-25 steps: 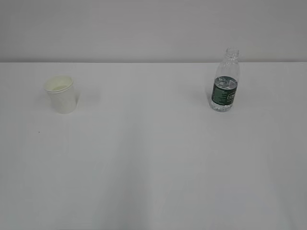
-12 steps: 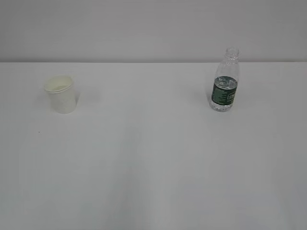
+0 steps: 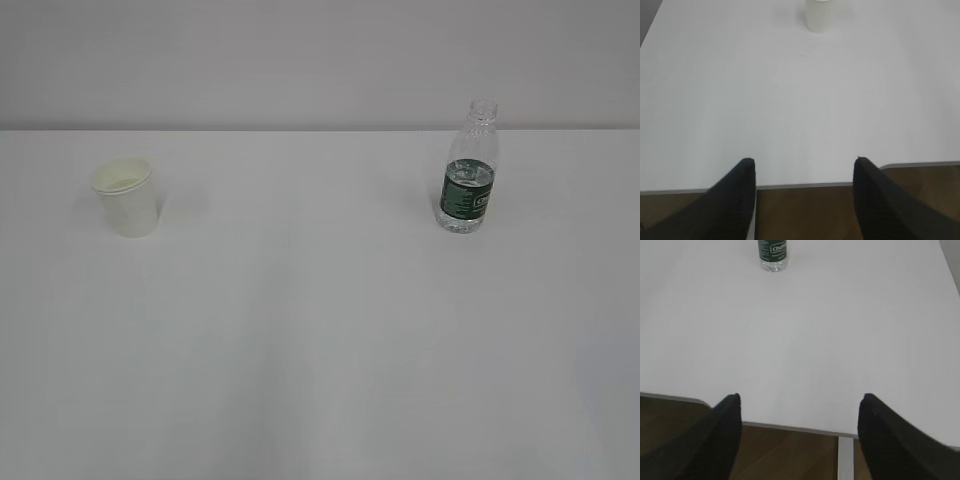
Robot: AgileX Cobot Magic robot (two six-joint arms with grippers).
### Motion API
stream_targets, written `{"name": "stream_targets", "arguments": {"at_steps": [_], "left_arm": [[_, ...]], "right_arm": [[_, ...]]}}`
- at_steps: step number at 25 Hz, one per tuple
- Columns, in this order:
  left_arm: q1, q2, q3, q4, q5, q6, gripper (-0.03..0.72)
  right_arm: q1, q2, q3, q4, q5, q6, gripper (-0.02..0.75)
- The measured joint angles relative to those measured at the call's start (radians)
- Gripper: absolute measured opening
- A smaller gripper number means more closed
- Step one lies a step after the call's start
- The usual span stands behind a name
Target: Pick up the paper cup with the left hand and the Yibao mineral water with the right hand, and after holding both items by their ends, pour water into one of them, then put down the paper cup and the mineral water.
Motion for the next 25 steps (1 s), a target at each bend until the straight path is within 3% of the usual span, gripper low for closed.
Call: {"name": "stream_targets", "arguments": {"at_steps": [7, 25], "left_arm": [[0.0, 0.0, 0.031, -0.001, -0.06, 0.017, 0.416], [0.0, 0.0, 0.035, -0.002, -0.064, 0.019, 0.397]], "right_arm": [[0.0, 0.0, 0.0, -0.098, 0.015, 0.073, 0.552], [0.0, 0.0, 0.029, -0.081, -0.068, 0.069, 0.552]]}}
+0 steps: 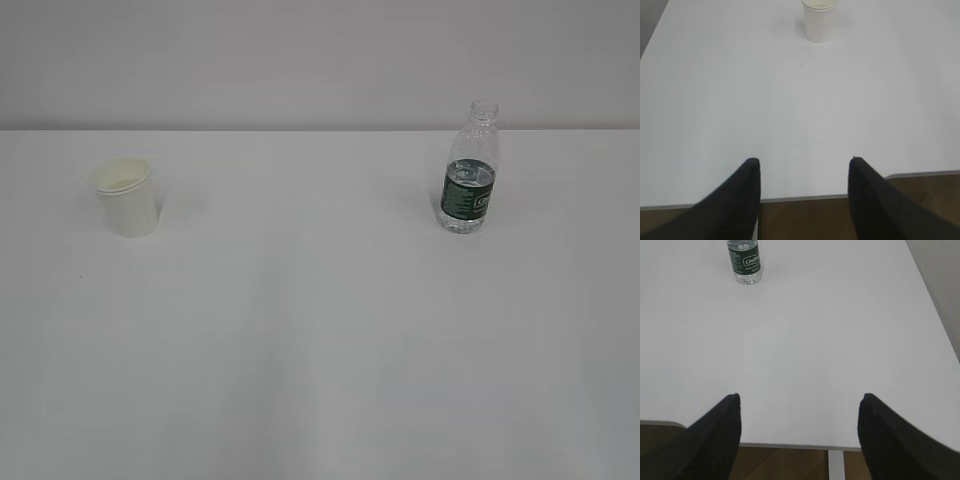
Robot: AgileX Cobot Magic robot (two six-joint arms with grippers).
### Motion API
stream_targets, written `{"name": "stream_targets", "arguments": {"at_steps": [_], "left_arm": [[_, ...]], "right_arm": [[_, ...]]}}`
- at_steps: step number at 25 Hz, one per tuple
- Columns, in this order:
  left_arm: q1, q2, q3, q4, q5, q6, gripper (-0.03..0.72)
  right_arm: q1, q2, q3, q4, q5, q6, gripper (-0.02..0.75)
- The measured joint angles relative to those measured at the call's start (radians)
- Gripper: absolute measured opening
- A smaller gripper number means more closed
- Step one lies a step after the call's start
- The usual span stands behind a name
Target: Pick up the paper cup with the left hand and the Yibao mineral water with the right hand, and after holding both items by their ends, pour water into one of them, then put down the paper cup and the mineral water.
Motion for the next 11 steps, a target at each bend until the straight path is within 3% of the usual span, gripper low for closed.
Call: {"name": "stream_targets", "arguments": {"at_steps": [11], "left_arm": [[0.0, 0.0, 0.0, 0.0, 0.0, 0.001, 0.377]], "right_arm": [[0.0, 0.0, 0.0, 0.0, 0.0, -0.004, 0.552]]}}
